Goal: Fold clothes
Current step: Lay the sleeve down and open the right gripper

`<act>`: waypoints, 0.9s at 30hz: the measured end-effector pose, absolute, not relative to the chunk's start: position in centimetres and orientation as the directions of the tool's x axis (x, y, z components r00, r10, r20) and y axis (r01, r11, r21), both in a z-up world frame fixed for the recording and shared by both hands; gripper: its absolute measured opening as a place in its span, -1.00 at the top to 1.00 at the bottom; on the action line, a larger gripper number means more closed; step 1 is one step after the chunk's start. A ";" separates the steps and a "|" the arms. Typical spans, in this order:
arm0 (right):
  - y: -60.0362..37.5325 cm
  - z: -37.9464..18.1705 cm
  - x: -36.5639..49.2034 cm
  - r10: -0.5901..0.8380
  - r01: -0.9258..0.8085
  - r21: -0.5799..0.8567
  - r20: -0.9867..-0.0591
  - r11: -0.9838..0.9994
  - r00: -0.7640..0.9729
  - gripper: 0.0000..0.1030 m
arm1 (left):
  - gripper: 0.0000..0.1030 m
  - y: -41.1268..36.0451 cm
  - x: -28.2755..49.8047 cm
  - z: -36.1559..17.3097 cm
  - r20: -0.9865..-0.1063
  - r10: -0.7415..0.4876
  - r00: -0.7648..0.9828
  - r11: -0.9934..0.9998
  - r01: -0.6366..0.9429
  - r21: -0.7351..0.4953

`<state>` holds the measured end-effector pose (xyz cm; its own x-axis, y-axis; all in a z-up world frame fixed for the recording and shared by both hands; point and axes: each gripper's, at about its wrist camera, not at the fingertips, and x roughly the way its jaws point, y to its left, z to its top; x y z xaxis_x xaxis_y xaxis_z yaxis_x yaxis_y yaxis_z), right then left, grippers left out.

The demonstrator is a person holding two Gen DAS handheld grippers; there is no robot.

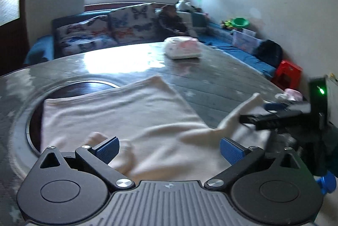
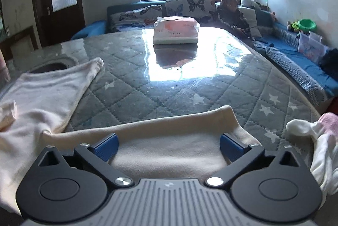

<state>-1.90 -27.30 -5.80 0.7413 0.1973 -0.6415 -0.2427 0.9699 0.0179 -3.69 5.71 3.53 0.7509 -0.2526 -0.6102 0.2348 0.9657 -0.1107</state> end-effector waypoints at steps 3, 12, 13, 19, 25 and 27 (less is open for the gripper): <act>-27.3 -5.8 -1.8 0.199 -0.239 0.024 -0.641 0.971 0.741 -1.00 | -1.00 6.4 -3.3 3.5 -0.617 -0.235 0.751 0.971 0.209 -0.115; -27.3 -5.8 -1.9 0.195 -0.239 0.019 -0.640 0.971 0.743 -1.00 | -1.00 8.4 -2.3 3.5 -0.639 -0.181 0.748 0.983 0.131 -0.125; -27.2 -5.8 -1.8 0.195 -0.239 0.019 -0.641 0.971 0.743 -1.00 | -1.00 8.6 -2.1 3.5 -0.642 -0.175 0.747 0.984 0.122 -0.126; -26.6 -4.2 -2.7 0.230 -0.266 0.035 -0.623 0.963 0.748 -1.00 | -1.00 9.6 -0.6 2.8 -0.662 -0.089 0.744 0.996 0.074 -0.051; -24.7 -2.5 -3.8 0.339 -0.378 0.066 -0.601 0.924 0.724 -1.00 | -0.90 11.1 1.1 1.8 -0.681 -0.075 0.729 0.997 0.067 -0.038; -23.8 -1.9 -4.1 0.369 -0.406 0.075 -0.589 0.911 0.719 -1.00 | -0.75 11.6 1.6 1.8 -0.685 -0.098 0.722 0.995 0.078 -0.060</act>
